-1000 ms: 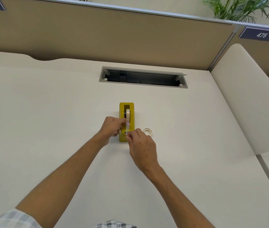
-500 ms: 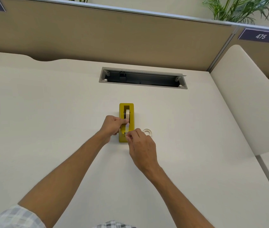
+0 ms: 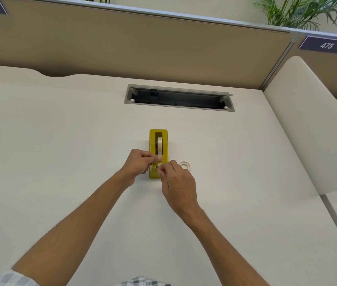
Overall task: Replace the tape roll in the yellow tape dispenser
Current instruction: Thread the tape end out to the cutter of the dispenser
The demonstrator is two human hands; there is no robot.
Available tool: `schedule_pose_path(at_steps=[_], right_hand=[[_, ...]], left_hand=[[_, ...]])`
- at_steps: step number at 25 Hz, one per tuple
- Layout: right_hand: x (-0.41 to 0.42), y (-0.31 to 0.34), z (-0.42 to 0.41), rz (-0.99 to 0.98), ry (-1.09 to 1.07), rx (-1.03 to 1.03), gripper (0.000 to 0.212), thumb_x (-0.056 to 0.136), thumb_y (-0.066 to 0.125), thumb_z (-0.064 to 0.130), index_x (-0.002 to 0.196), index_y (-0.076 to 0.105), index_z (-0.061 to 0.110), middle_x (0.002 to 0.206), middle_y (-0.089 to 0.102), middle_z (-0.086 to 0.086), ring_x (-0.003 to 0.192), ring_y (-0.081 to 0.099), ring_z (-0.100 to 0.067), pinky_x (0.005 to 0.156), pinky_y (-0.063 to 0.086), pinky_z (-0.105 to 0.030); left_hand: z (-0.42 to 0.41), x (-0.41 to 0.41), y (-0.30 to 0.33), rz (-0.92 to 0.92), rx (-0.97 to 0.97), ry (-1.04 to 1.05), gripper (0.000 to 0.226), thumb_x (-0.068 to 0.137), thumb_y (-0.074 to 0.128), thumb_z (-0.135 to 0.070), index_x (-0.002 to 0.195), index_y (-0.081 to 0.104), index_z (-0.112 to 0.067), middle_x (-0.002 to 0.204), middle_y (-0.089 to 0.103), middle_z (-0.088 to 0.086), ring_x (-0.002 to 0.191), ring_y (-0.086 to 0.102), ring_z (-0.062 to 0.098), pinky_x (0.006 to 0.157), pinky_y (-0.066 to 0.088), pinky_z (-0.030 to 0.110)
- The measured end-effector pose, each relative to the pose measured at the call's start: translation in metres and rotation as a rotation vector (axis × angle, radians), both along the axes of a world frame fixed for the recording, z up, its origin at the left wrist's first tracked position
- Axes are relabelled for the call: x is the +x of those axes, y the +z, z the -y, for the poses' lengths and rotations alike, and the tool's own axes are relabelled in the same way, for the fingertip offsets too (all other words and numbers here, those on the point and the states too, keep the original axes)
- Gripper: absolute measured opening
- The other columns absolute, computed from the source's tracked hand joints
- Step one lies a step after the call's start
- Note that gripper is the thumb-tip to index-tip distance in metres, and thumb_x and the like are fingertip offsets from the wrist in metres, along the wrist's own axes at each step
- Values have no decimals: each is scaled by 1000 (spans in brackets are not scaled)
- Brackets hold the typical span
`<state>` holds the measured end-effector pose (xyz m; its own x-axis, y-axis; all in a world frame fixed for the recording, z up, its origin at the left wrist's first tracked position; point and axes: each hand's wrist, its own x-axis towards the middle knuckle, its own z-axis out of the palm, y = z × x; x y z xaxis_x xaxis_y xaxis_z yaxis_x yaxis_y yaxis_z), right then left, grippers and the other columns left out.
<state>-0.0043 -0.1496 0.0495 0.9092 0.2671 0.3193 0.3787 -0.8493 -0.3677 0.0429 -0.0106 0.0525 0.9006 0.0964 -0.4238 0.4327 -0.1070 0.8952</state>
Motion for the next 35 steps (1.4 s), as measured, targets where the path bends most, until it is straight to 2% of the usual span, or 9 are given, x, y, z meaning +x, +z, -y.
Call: schedule_pose_path(at_steps=[5,9,12,14,16,18,20,28,35], right_hand=[[0,2,1,3,-3,0,9,95,58,18,93,65,13,83,64,-2,62,53,-16,53,42,-27],[0,2,1,18,-7,3,10,96,57,18,90,64,14,81,62,-1,61,53,-17,51,46,-31],[0,1,0,9,0,11,7,95,59,17,91,64,14,82,63,0,61,54,-15,52,47,-29],[0,0,1,12,4,21,6,94,60,17,91,65,14,82,64,0,62,54,-15,51,48,-29],[0,1,2,18,4,22,7,95,59,17,91,64,14,83,64,0,63,55,-16,52,50,-31],[1,4,3,29,4,14,8,95,59,17,91,64,14,83,64,-1,64,55,-17,53,50,-32],[3,8,3,40,14,7,8,95,59,17,91,65,13,82,64,-2,65,55,-17,55,48,-31],[33,39,6,38,75,-118,16,100,48,21,98,62,13,92,62,-2,83,56,-21,71,39,-32],[78,69,6,53,167,-252,14,98,51,21,106,61,15,100,63,-2,92,58,-18,87,42,-35]], left_hand=[[-1,-1,-1,3,-36,-8,24,85,70,-26,88,76,-4,49,43,-4,48,28,13,41,28,17],[-3,-2,-6,-11,-36,8,46,86,60,-52,75,73,-10,45,39,-7,43,29,10,43,29,18],[-4,1,-15,96,57,114,35,92,57,-40,75,73,-14,47,48,-12,47,40,8,51,37,22],[-5,1,-19,279,285,152,8,88,64,-19,89,72,-21,67,60,-12,65,55,10,62,44,19],[-5,1,-23,414,487,38,43,80,68,-7,120,61,-22,105,64,-4,100,58,16,79,48,18],[-6,7,-25,442,605,-125,68,78,69,-8,141,44,-20,141,47,1,133,37,19,103,39,34],[-7,12,-24,488,649,-232,70,81,69,-16,144,40,-18,150,39,2,142,26,18,111,29,41],[-9,20,-21,520,557,-186,42,89,64,-17,130,57,-21,136,54,2,127,47,21,107,38,39],[-8,25,-19,473,533,-191,46,85,70,-23,129,57,-25,130,55,3,116,52,26,97,46,42]])
